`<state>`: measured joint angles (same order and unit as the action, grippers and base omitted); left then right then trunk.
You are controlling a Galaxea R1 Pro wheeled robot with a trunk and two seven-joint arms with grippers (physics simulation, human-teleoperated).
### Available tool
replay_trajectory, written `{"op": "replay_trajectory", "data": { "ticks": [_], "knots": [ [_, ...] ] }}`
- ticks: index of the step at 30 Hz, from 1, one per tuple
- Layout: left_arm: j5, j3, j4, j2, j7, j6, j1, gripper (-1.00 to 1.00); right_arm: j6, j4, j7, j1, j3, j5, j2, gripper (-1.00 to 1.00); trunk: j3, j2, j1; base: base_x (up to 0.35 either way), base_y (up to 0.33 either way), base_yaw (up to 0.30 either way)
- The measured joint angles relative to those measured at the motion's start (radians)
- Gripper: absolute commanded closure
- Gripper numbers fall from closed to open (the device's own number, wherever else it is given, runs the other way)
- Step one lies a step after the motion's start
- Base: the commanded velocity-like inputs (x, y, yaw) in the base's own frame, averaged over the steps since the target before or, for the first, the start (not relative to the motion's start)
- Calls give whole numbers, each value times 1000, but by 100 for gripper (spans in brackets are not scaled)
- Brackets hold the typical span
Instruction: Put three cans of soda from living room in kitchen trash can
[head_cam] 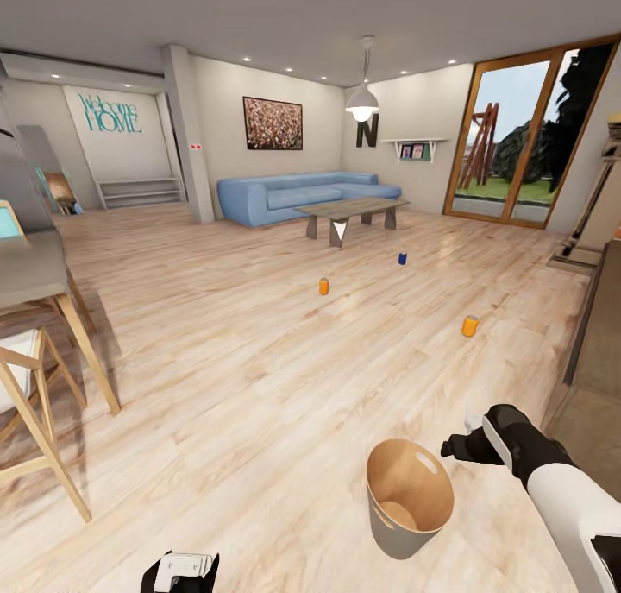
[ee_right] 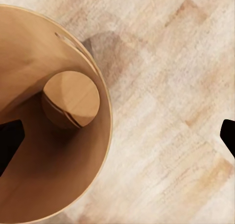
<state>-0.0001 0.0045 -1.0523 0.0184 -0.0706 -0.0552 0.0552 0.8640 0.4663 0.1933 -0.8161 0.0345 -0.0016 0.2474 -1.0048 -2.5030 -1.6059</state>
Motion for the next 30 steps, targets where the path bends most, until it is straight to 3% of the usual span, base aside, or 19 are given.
{"op": "replay_trajectory", "data": {
  "ticks": [7, 18, 30],
  "knots": [
    [4, -1, 0, 0, 0, 0, 0, -100, 0, 0, 1, 0, 0, 0, 0, -100, 0, 0, 0, 0, 0, 0],
    [1, 1, 0, 0, 0, 1, 0, -100, 0, -1, 4, 0, -1, 0, 0, -100, -42, -2, -5, 0, 0, 0],
    [4, 0, -2, 0, 0, 1, 0, -100, 0, -2, 5, 0, -1, 0, -1, -100, -43, -3, -5, 9, 3, 0]
  ]
}}
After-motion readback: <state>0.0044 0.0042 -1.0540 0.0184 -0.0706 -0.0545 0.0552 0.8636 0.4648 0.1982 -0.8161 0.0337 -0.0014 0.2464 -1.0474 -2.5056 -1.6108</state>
